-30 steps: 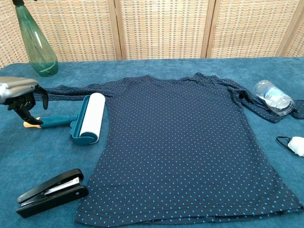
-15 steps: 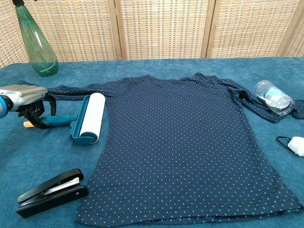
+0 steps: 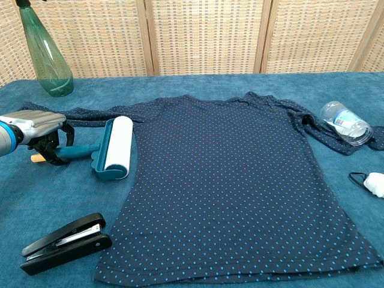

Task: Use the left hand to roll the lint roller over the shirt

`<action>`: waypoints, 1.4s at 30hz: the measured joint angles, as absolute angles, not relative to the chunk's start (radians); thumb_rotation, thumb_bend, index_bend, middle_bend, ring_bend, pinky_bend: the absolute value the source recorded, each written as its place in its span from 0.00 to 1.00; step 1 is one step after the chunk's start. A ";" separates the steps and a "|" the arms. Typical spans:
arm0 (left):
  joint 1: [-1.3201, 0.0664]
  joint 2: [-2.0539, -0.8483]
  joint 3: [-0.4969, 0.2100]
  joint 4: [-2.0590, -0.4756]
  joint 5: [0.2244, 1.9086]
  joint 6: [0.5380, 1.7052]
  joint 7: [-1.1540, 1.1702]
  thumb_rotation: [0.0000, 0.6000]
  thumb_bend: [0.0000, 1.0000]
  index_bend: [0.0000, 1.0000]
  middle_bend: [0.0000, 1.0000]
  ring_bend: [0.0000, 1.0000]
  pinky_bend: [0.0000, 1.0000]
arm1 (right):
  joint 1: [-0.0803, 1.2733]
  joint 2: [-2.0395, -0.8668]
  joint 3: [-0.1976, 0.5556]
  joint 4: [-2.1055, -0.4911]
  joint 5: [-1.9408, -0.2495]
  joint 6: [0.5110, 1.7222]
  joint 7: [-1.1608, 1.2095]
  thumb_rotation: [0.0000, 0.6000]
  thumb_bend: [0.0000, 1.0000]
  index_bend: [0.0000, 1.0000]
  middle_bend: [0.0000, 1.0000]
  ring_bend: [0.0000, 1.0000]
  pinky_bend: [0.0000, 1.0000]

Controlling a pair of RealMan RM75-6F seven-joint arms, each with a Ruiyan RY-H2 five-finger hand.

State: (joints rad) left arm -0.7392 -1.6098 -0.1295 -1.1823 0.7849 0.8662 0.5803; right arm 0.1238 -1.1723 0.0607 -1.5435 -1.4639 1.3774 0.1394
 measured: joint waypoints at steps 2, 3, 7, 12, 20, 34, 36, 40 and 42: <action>-0.737 -1.603 -0.128 -1.194 0.801 0.882 0.580 1.00 0.46 0.81 0.84 0.70 0.65 | 0.122 -1.170 0.062 -1.544 -1.464 1.382 0.145 1.00 0.10 0.00 0.00 0.00 0.00; -0.736 -1.596 -0.128 -1.204 0.814 0.893 0.579 1.00 0.46 0.82 0.84 0.70 0.65 | 0.122 -1.170 0.063 -1.544 -1.464 1.384 0.147 1.00 0.10 0.00 0.00 0.00 0.00; -0.735 -1.547 -0.126 -1.250 0.856 0.915 0.579 1.00 0.45 0.82 0.84 0.70 0.65 | 0.120 -1.168 0.064 -1.546 -1.468 1.390 0.154 1.00 0.10 0.00 0.00 0.00 0.00; -0.745 -1.457 -0.131 -1.326 0.913 0.939 0.589 1.00 0.41 0.83 0.84 0.70 0.65 | 0.119 -1.168 0.065 -1.545 -1.466 1.392 0.158 1.00 0.10 0.00 0.00 0.00 0.00; -0.801 -1.352 -0.139 -1.439 0.885 0.868 0.648 1.00 0.40 0.83 0.84 0.70 0.65 | 0.121 -1.169 0.072 -1.528 -1.440 1.375 0.171 1.00 0.10 0.00 0.00 0.00 0.00; -0.997 -1.370 -0.100 -1.432 0.585 0.771 0.861 1.00 0.41 0.83 0.84 0.70 0.65 | 0.130 -1.177 0.085 -1.492 -1.397 1.339 0.168 1.00 0.10 0.00 0.00 0.00 0.00; -1.026 -1.400 -0.088 -1.409 0.537 0.772 0.895 1.00 0.41 0.83 0.84 0.70 0.65 | 0.132 -1.178 0.085 -1.489 -1.391 1.329 0.164 1.00 0.10 0.00 0.00 0.00 0.00; -1.079 -1.460 -0.064 -1.363 0.446 0.776 0.958 1.00 0.42 0.83 0.84 0.70 0.65 | 0.136 -1.182 0.088 -1.479 -1.373 1.311 0.160 1.00 0.10 0.00 0.00 0.00 0.00; -1.104 -1.488 -0.052 -1.338 0.409 0.775 0.979 1.00 0.42 0.83 0.84 0.70 0.65 | 0.137 -1.182 0.088 -1.476 -1.370 1.306 0.160 1.00 0.10 0.00 0.00 0.00 0.00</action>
